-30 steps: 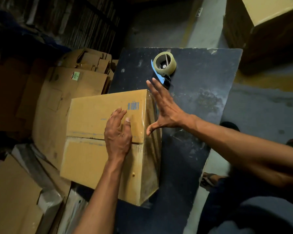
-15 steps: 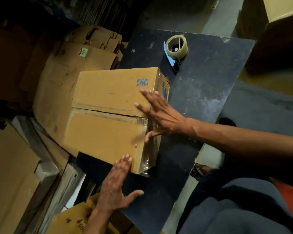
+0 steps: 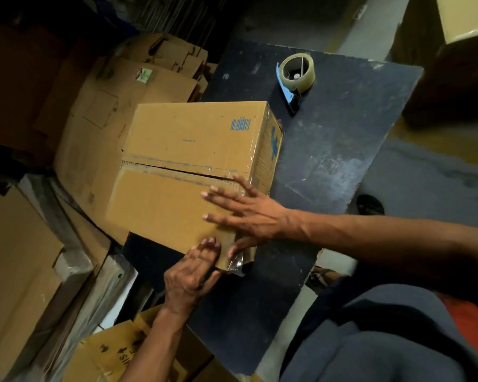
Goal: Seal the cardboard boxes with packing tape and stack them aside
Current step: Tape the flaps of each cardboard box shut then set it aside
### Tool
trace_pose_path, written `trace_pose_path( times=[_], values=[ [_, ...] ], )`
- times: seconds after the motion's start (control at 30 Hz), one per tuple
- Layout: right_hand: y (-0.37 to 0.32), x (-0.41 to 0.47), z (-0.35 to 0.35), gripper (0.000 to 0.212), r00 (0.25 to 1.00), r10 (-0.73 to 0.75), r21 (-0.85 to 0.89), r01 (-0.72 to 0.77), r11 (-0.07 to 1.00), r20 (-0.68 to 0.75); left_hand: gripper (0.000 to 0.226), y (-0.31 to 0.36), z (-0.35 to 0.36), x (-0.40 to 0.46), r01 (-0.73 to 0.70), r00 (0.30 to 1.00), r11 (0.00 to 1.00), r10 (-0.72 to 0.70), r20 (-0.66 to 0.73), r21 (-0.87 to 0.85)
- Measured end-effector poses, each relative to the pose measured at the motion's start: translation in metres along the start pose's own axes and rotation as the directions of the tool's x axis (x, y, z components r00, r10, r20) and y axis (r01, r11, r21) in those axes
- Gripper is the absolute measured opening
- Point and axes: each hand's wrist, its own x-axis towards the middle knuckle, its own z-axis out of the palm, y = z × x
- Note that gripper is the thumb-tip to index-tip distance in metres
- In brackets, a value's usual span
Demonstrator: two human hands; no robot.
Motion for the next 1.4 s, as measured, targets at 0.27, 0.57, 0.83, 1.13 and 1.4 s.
trace_pose_path(
  times=[0.27, 0.57, 0.83, 1.13, 1.4],
  values=[
    [0.018, -0.025, 0.001, 0.096, 0.999, -0.044, 0.000, 0.044, 0.999, 0.015, 0.048, 0.000, 0.006, -0.002, 0.025, 0.999, 0.999, -0.026, -0.025, -0.025],
    [0.002, -0.026, 0.019, 0.071, 0.981, -0.180, -0.085, 0.186, 0.979, 0.076, 0.064, 0.013, 0.008, 0.005, 0.104, 0.992, 0.994, -0.105, -0.071, -0.011],
    [0.009, -0.029, 0.015, 0.103, 0.972, -0.198, -0.061, 0.207, 0.976, 0.130, 0.074, 0.065, 0.009, 0.020, 0.587, 0.808, 0.800, -0.590, 0.018, -0.121],
    [-0.012, -0.030, 0.032, 0.105, 0.999, -0.028, 0.035, 0.027, 0.999, 0.022, 0.060, 0.065, 0.006, 0.029, 0.652, 0.752, 0.746, -0.660, -0.012, -0.137],
    [-0.007, -0.032, 0.031, 0.102, 0.998, -0.068, -0.073, 0.067, 0.995, -0.009, 0.083, 0.020, 0.003, -0.002, 0.257, 0.966, 0.963, -0.257, 0.005, -0.082]
  ],
)
